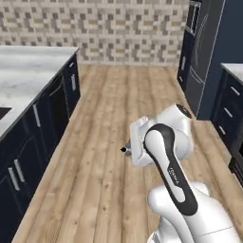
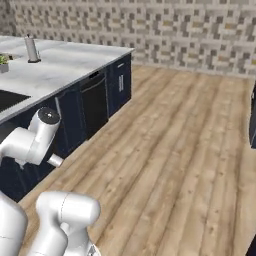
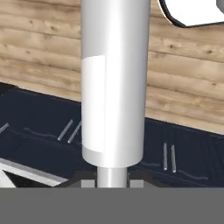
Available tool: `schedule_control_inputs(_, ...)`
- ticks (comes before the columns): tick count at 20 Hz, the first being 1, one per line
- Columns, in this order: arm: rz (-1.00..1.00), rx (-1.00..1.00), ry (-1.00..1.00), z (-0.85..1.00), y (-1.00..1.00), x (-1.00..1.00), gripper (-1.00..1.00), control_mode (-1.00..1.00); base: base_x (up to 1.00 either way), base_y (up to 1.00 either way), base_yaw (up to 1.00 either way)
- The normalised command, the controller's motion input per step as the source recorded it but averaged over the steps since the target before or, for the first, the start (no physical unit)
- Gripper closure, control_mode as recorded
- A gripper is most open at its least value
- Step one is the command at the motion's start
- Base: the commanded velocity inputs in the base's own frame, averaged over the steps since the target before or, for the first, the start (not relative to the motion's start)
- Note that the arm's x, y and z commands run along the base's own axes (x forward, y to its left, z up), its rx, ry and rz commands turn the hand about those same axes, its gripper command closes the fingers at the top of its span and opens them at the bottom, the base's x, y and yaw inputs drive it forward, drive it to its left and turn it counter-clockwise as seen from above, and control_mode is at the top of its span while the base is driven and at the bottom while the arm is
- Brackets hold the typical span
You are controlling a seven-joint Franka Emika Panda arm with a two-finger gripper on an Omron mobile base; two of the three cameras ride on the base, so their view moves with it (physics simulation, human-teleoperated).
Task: Restock the sink supplies by placing the sponge and soap dispenser on the counter and next to the sink. Make sure the soap dispenser is upright.
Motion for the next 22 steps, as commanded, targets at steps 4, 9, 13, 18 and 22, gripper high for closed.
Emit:
schedule_control_inputs(4, 0.00, 0.00, 0.00, 0.00, 0.00, 0.00, 1.00, 1.00, 0.64, 0.00, 0.74)
schedule_control_inputs(9, 0.00, 0.00, 0.00, 0.00, 0.00, 0.00, 1.00, 1.00, 0.60, 0.00, 0.77)
schedule_control_inputs(13, 0.00, 0.00, 0.00, 0.00, 0.00, 0.00, 1.00, 1.00, 0.65, -0.02, 0.77)
schedule_control_inputs(18, 0.00, 0.00, 0.00, 0.00, 0.00, 0.00, 1.00, 1.00, 0.86, -0.18, 0.73)
schedule_control_inputs(22, 0.00, 0.00, 0.00, 0.00, 0.00, 0.00, 1.00, 1.00, 0.96, -0.32, 0.65)
